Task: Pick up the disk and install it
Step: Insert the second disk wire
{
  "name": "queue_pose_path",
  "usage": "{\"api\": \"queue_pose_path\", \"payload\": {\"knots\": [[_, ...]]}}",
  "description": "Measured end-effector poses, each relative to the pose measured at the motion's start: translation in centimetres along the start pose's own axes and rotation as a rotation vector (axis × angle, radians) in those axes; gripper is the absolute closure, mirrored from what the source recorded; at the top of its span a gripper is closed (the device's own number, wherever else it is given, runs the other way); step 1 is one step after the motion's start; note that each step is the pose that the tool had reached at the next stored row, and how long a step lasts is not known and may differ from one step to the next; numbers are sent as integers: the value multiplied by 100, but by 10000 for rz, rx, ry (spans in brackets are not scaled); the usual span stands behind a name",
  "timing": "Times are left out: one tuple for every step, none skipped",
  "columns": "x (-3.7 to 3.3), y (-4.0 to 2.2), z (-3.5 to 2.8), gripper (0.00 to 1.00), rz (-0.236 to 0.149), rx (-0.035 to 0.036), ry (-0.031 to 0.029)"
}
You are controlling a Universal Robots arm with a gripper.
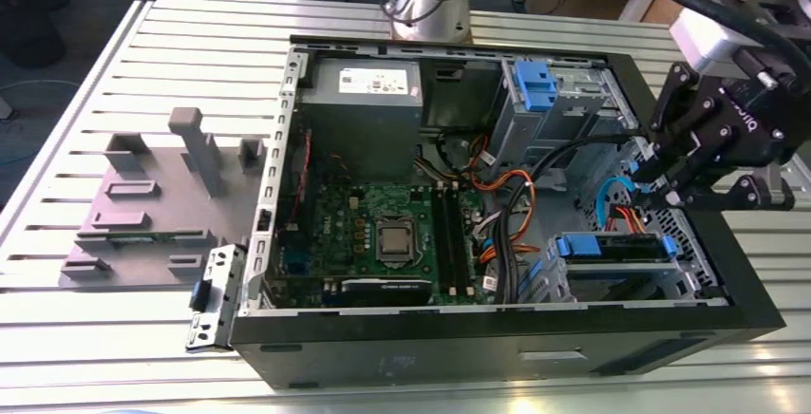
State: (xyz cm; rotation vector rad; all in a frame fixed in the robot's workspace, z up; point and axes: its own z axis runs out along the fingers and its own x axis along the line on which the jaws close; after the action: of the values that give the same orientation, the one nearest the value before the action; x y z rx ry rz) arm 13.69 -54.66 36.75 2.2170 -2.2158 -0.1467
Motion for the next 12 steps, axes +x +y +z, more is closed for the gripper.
{"api": "queue_pose_path", "payload": {"knots": [[0,0,17,64,-1,0,1],[1,-1,35,64,-2,0,0],[2,-2,51,64,-2,0,1],[3,-2,64,64,-1,0,1],[4,-3,75,64,0,0,2],[5,-3,84,64,0,0,1],[5,-4,93,64,0,0,1],[5,-4,94,64,0,0,3],[5,-4,94,64,0,0,3],[5,-4,94,64,0,0,4],[5,-4,94,64,0,0,3],[5,-4,95,64,0,0,2]]}}
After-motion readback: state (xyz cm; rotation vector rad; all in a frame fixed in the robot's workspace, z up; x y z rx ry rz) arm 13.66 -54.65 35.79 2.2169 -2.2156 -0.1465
